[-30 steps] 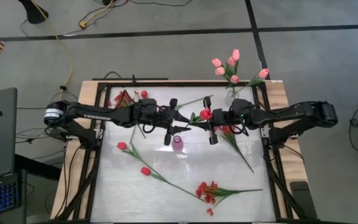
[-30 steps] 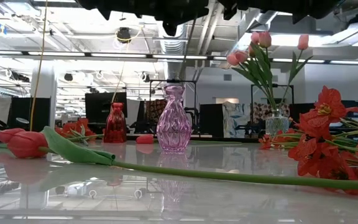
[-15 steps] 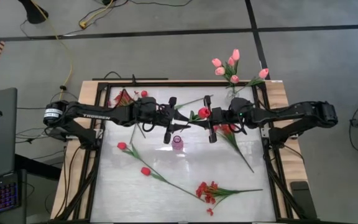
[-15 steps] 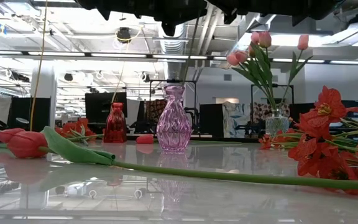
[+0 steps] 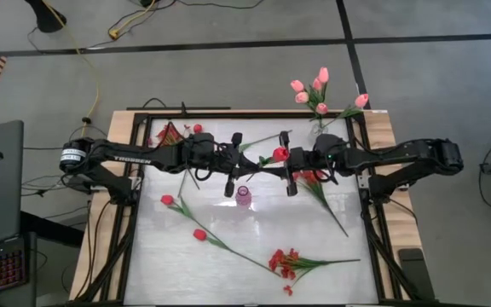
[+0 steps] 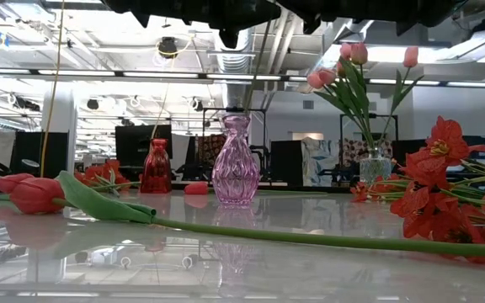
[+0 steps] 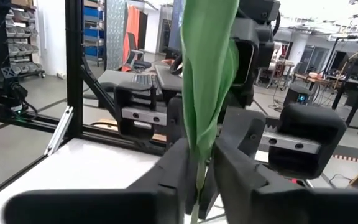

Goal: Sort flowers into vase by color
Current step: Put the red flower into the red vase

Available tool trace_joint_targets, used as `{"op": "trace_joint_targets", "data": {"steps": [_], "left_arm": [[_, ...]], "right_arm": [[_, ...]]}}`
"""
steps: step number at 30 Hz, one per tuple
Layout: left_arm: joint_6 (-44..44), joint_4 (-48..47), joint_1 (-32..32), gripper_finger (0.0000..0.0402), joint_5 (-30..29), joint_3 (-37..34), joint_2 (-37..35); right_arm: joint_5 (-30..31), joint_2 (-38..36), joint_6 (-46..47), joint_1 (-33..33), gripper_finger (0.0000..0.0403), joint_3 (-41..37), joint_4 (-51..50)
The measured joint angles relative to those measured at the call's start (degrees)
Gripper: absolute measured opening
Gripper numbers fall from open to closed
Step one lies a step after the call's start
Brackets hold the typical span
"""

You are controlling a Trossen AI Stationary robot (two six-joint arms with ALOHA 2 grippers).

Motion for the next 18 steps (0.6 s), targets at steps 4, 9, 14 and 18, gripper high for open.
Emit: {"op": "trace_joint_targets", "data": {"steps": [4, 9, 14, 18], "left_arm": [[-0.1, 0.0, 0.0, 0.0002, 0.0, 0.0, 0.0], [-0.1, -0.4, 0.2, 0.0001, 0.0, 0.0, -1.1], [2.5, -2.3, 1.3, 0.0001, -0.8, 0.0, -6.6], [8.0, -7.7, 2.9, 0.0001, -6.7, 0.0, -13.4]], "right_arm": [[0.0, -0.2, -0.2, 0.0, 0.0156, 0.0, -2.5], [0.0, -1.8, -1.5, -0.7, 0.0248, 0.0, -6.5], [0.0, -5.5, -1.6, -2.5, 0.0302, 0.0, -12.1], [0.0, -8.7, -0.6, -3.6, 0.0313, 0.0, -17.7]]}}
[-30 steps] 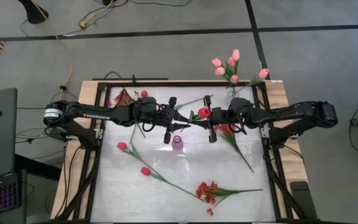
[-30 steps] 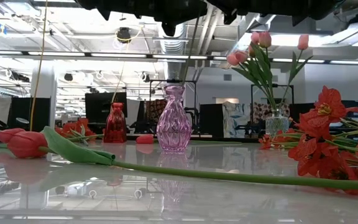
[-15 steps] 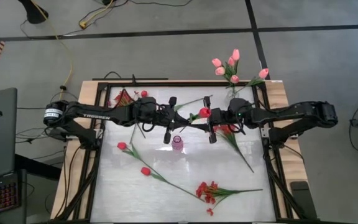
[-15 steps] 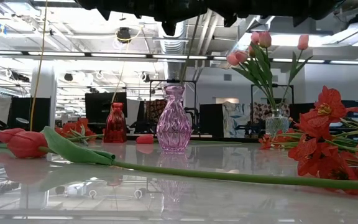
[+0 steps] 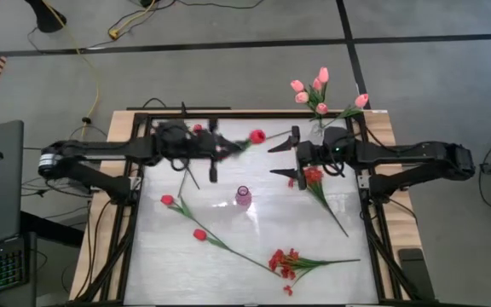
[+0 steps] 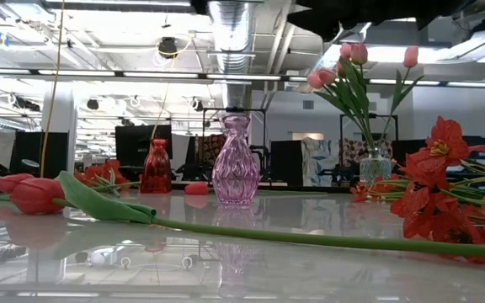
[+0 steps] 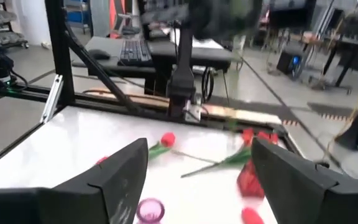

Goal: Sort flowers into vase by color
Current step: Put the red flower into the red vase

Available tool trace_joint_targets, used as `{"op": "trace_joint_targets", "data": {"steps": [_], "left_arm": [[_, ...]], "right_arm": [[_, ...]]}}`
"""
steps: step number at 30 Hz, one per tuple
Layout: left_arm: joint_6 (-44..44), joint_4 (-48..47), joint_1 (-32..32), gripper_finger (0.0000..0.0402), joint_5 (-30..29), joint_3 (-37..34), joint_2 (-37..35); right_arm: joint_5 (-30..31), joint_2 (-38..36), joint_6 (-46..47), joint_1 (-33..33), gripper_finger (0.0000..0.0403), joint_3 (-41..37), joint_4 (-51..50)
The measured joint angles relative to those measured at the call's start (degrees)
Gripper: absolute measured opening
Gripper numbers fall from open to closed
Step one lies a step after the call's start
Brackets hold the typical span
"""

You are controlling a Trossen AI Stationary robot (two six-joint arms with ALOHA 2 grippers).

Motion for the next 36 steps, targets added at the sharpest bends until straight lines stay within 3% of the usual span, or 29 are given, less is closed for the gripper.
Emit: {"op": "trace_joint_targets", "data": {"steps": [6, 13, 20, 25, 36], "left_arm": [[2.6, -5.1, 6.5, 0.0, -8.3, -2.8, -8.9], [-3.5, -3.0, 18.8, 0.0, -7.3, -12.6, -15.8], [-12.4, 11.6, 27.9, 0.0, -1.8, -27.2, -19.1], [-14.6, 17.5, 30.8, 0.0, -0.5, -32.6, -19.2], [-14.6, 15.1, 31.3, 0.0, 2.1, -33.2, -19.0]], "right_arm": [[0.0, -0.4, 2.6, -0.2, 0.0314, 0.0, -4.4], [0.0, 3.3, 2.6, 1.3, 0.0314, 0.0, -4.2], [0.0, 5.0, 2.6, 2.3, 0.0314, 0.0, -4.3], [0.0, 4.9, 2.7, 2.2, 0.0314, 0.0, -4.1], [0.0, 4.9, 2.8, 2.2, 0.0314, 0.0, -3.5]]}}
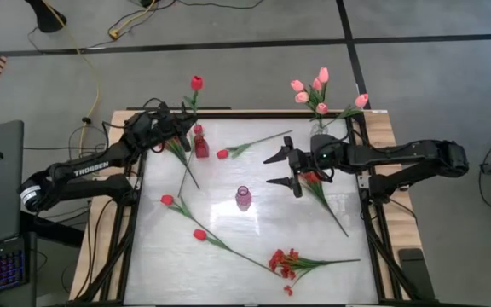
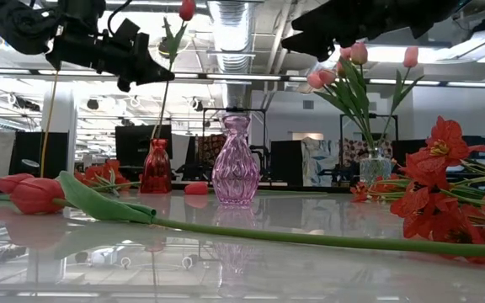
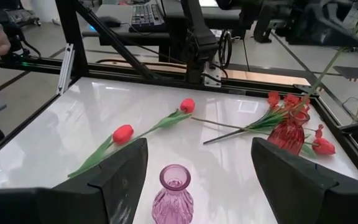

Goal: Sort flowers into vase by color
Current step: Put the red flower into the red vase

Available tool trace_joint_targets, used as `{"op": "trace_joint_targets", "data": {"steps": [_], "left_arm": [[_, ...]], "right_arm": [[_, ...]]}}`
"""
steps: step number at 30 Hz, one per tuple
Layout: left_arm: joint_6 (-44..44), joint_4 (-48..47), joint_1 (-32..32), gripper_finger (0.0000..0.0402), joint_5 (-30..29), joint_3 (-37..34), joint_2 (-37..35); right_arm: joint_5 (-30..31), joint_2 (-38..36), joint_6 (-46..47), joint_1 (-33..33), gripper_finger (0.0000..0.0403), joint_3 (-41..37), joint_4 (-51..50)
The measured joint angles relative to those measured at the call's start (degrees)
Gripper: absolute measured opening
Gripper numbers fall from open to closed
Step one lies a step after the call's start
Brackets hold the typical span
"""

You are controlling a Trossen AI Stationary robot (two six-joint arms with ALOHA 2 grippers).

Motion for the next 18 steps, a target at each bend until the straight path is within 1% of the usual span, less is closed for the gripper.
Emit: {"op": "trace_joint_targets", "data": {"steps": [4, 10, 12, 15, 18], "left_arm": [[1.1, -2.4, 0.0, 0.0, 0.0, 0.0, 0.0], [1.8, -1.8, -0.8, 0.0, 0.0, -0.1, 2.0], [1.9, 1.0, -1.4, 0.0, -0.2, -2.1, 3.3], [1.1, 10.5, -1.7, 0.0, -0.7, -7.2, 4.7], [-0.9, 18.6, -1.3, 0.0, -3.1, -11.4, 4.4]], "right_arm": [[0.0, 0.0, 0.0, 0.0, 0.0314, 0.0, 0.2], [0.0, 0.0, 0.5, 0.1, 0.0314, 0.0, 0.1], [0.0, 0.0, 0.5, 0.4, 0.0314, 0.0, -0.2], [0.0, 0.0, 0.4, 1.0, 0.0314, 0.0, -0.5], [0.0, 0.0, 0.4, 1.7, 0.0314, 0.0, -0.8]]}}
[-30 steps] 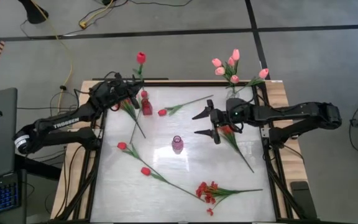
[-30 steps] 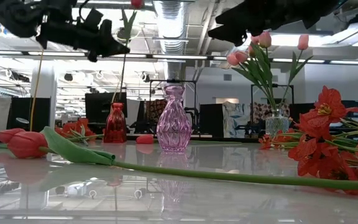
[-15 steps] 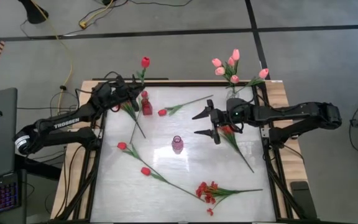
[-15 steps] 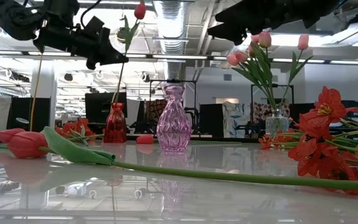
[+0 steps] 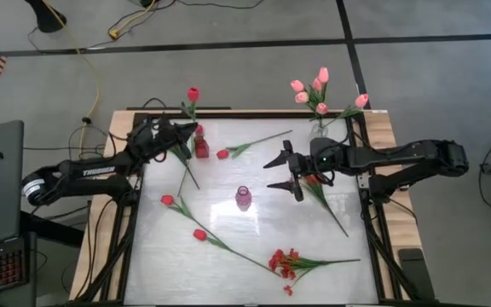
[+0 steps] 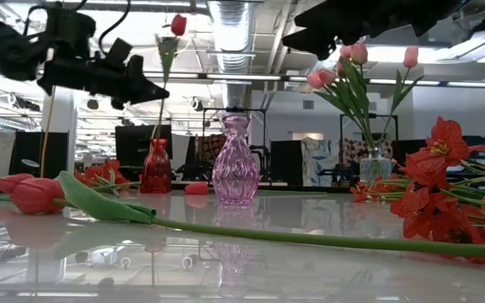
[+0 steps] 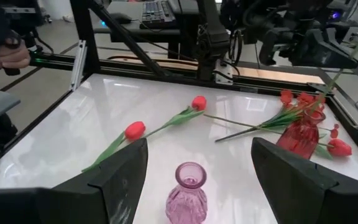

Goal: Sort flowers into vase by color
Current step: Put the red flower into the red vase

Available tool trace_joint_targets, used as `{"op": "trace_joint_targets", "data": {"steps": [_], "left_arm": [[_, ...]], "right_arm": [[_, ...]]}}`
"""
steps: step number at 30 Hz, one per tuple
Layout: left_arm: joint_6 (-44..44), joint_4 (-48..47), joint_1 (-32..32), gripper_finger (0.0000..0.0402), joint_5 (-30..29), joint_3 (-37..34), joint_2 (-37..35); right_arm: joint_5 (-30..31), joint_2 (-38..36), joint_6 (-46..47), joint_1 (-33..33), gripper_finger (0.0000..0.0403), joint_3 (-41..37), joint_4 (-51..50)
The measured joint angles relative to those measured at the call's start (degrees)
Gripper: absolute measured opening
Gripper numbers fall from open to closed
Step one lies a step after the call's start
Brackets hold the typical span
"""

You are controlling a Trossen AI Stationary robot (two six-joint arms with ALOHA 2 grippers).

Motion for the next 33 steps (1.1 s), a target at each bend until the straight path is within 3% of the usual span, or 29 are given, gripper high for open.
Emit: {"op": "trace_joint_targets", "data": {"steps": [4, 15, 29, 33], "left_arm": [[-2.0, 3.5, 0.1, 0.0, -0.3, -2.1, -0.1], [-1.7, -0.1, 0.1, 0.0011, -0.2, -2.2, -0.1], [-1.7, -4.7, 0.1, 0.017, 3.5, -2.2, -1.6], [-0.2, -16.4, 0.1, 0.0192, 3.1, 1.3, -6.5]], "right_arm": [[0.0, 0.0, 0.0, 0.2, 0.0314, 0.0, 0.0], [0.0, 0.0, 0.8, 0.2, 0.0314, 0.0, 0.1], [1.1, 0.0, 2.5, 0.2, 0.0314, 0.0, -0.5], [1.6, 0.0, 2.5, 0.1, 0.0314, 0.0, -2.5]]}}
